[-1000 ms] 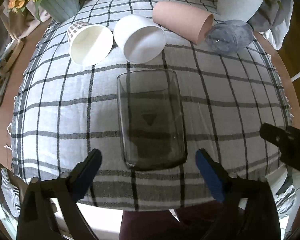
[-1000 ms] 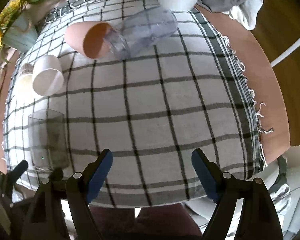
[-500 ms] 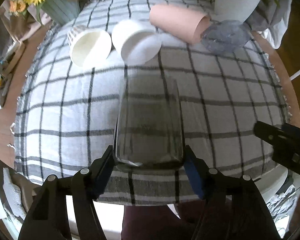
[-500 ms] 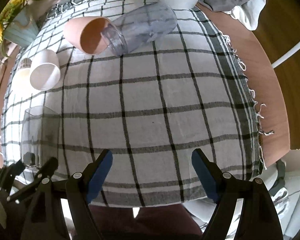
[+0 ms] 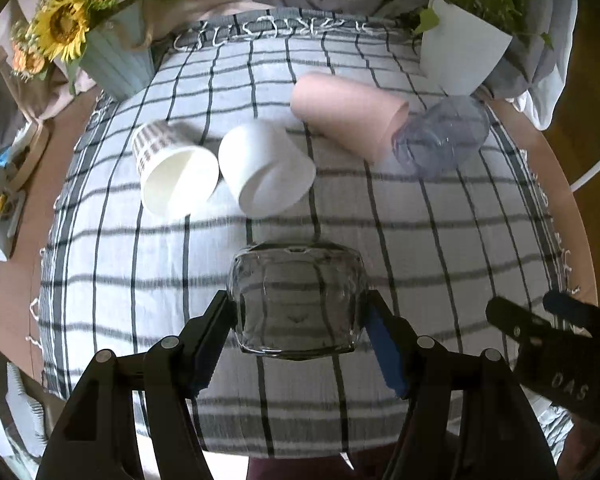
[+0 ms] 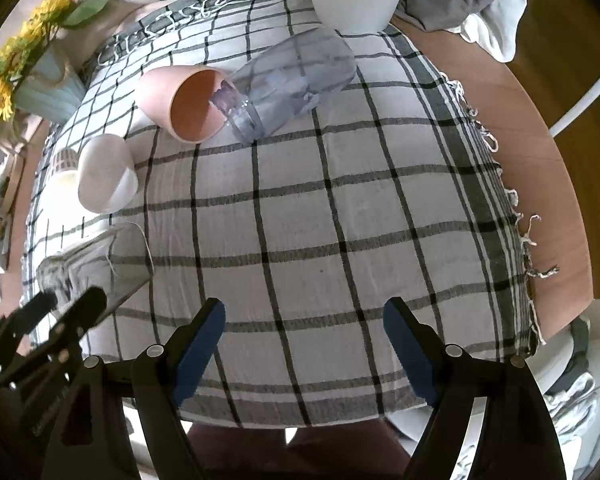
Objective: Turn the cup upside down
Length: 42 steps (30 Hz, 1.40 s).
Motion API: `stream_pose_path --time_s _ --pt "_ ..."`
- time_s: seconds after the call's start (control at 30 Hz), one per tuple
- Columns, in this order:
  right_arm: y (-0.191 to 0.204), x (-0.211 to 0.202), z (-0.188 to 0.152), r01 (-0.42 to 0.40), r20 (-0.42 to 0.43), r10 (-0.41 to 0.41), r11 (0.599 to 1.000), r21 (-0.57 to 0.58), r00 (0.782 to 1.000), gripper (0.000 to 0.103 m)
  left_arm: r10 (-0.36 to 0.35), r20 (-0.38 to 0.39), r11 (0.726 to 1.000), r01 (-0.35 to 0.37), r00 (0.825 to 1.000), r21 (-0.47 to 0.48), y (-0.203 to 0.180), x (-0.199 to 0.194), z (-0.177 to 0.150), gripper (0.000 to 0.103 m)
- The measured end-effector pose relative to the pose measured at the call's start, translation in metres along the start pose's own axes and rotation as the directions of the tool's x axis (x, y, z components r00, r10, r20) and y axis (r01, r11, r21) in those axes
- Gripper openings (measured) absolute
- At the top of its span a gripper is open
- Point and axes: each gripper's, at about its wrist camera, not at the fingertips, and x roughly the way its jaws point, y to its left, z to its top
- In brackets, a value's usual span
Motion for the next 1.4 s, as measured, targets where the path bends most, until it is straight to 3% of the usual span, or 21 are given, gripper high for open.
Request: stream_pose_path --time_s 0.6,0.73,0.8,0.87,1.0,1.17,1.4 --pt "0.002 -0.007 0.013 0.011 0.027 -0.013 0.999 0.050 1.000 0.081 0.002 -0.026 1.000 -0.002 1.000 0.004 0.002 0.011 0.021 0.066" --pt "0.003 -0.014 0.012 0.013 0.025 -0.014 0.998 0.058 1.000 0.081 -0.030 -0.018 1.000 0.030 0.999 0.003 0.006 -0.006 0.015 0.085" --pt "0.004 -0.019 0.010 0.009 0.025 -0.010 0.998 0.066 1.000 0.081 -0.043 0.001 0.999 0.043 0.999 -0.002 0.010 -0.019 0.010 0.086" --pt "0.005 -0.025 0.008 -0.002 0.024 0.000 0.998 0.071 1.000 0.081 -0.033 0.013 0.999 0.033 0.999 -0.006 0.015 -0.030 0.006 0.093" --pt "0.018 -0.041 0.002 -0.013 0.040 0.011 0.999 0.051 0.999 0.084 -0.003 0.043 0.999 0.005 0.999 -0.046 0.035 -0.050 -0.003 0.096" --pt "0.050 -0.069 -0.008 -0.025 0.114 0.026 1.000 -0.008 0.993 0.092 0.047 0.096 0.992 -0.035 0.994 -0.117 0.074 -0.075 -0.013 0.102" --pt "0.098 -0.096 -0.018 -0.035 0.218 0.055 0.995 -0.093 0.974 0.098 0.112 0.127 0.986 -0.094 0.986 -0.140 0.111 -0.094 -0.023 0.102"
